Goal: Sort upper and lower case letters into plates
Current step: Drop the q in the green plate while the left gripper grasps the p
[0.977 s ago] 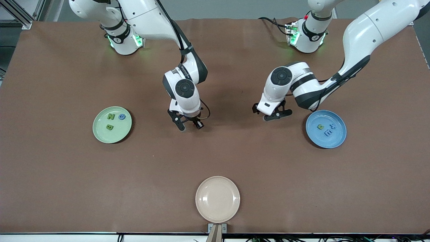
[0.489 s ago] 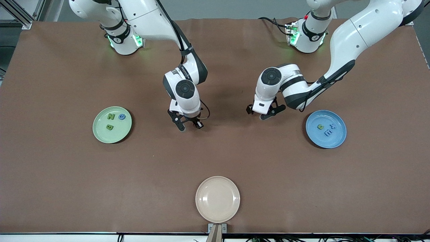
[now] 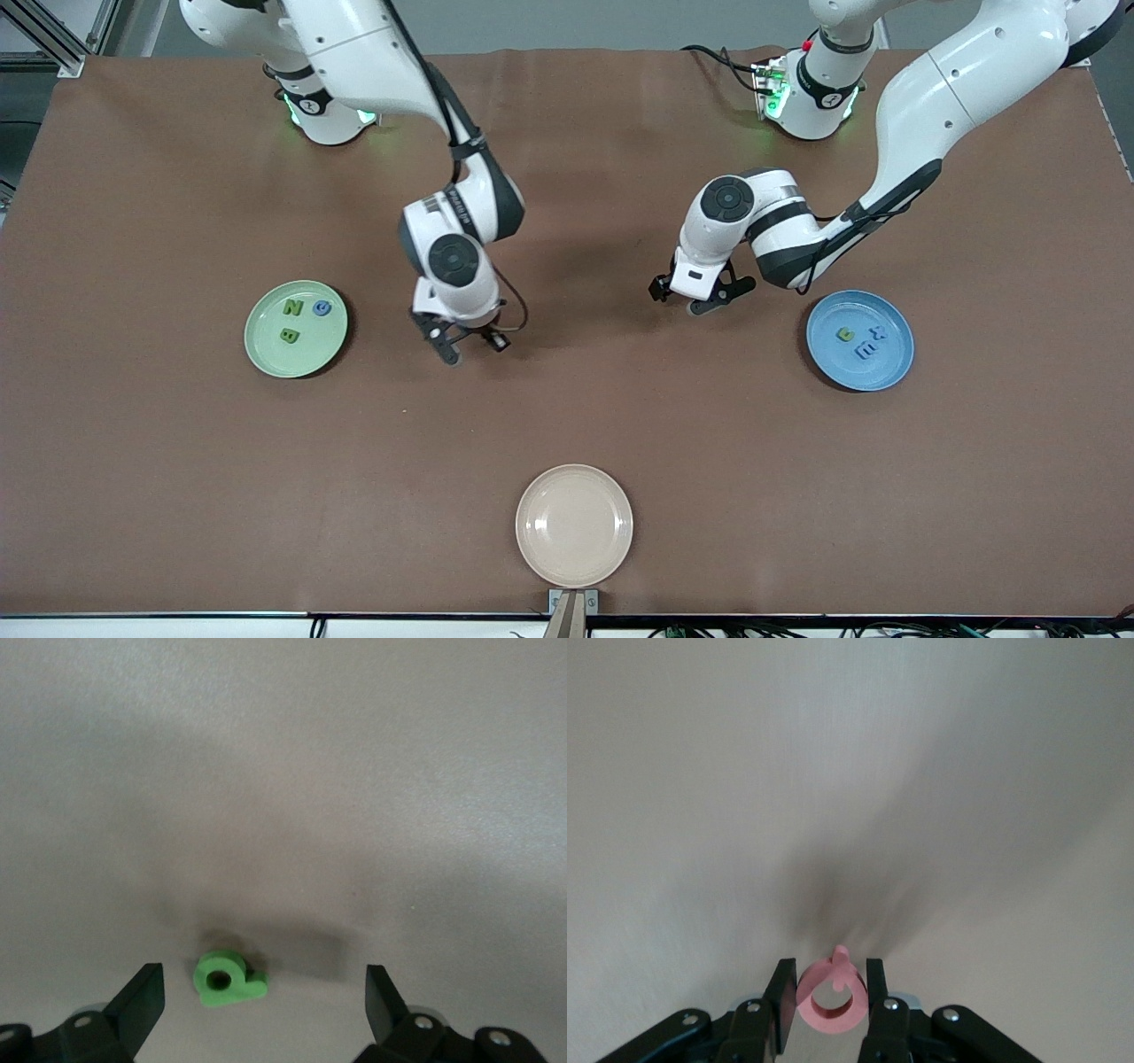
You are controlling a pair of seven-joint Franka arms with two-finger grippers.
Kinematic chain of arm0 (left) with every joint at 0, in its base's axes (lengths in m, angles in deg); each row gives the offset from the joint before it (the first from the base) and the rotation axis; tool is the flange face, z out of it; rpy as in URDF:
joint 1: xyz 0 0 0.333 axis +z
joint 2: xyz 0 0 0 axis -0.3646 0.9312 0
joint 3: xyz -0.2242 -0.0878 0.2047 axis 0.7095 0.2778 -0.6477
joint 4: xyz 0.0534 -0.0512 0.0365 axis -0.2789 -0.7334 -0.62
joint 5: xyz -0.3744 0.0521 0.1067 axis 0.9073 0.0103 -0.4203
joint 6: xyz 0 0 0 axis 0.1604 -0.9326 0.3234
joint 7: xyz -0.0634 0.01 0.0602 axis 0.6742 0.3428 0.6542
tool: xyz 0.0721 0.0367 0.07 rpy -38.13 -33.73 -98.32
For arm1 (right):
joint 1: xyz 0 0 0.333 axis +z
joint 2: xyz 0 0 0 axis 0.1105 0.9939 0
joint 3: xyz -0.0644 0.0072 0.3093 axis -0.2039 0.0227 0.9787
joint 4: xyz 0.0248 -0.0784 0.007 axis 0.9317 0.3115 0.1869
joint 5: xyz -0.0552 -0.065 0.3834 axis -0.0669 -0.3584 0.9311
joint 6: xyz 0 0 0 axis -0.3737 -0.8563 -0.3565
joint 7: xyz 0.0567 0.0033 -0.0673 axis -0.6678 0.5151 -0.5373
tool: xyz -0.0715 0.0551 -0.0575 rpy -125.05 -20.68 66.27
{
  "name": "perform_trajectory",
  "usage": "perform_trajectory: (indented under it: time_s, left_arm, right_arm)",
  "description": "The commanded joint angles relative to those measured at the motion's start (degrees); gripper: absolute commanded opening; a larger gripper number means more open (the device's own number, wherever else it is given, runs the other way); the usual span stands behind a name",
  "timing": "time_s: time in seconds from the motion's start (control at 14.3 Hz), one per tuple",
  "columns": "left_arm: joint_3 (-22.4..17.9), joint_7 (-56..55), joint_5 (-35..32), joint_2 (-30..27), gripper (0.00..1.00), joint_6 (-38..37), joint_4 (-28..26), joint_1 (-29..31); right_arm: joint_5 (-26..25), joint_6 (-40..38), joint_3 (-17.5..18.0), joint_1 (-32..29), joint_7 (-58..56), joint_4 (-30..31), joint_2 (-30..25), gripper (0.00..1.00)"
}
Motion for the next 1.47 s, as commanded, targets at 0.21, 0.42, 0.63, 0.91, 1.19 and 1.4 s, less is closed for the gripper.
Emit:
perform_trajectory:
  time_s: [0.21, 0.42, 0.63, 0.91, 1.19, 1.4]
  left_arm:
    - [0.1, -0.2, -5.6, -1.2, 1.0, 4.9, -5.2, 4.2]
    - [0.2, -0.6, -5.6, -1.2, 1.0, 4.9, -4.9, 3.7]
    - [0.2, -0.7, -5.6, -0.9, 0.98, 4.8, -4.9, 3.3]
    - [0.1, -0.6, -5.6, -0.8, 0.84, 4.7, -4.8, 2.7]
    - [0.1, -0.7, -5.6, -0.6, 0.77, 4.7, -3.9, 1.8]
    - [-0.9, -0.5, -5.6, -0.6, 0.72, 4.6, -3.7, 1.0]
  right_arm:
    - [0.7, -3.2, 0.8, -15.6, -31.1, 12.0, -14.1, 0.0]
    - [-0.7, -1.3, 0.7, -22.0, -45.5, 18.2, -17.4, 0.0]
    - [-2.6, 7.8, 0.4, -27.7, -56.0, 24.3, -16.9, 0.0]
    - [-2.6, 13.3, 0.5, -31.3, -62.5, 27.6, -16.3, 0.01]
    - [-2.5, 13.9, 0.8, -28.7, -62.0, 28.2, -15.1, 0.01]
    - [-2.4, 13.1, 0.8, -27.7, -61.7, 28.2, -14.6, 0.08]
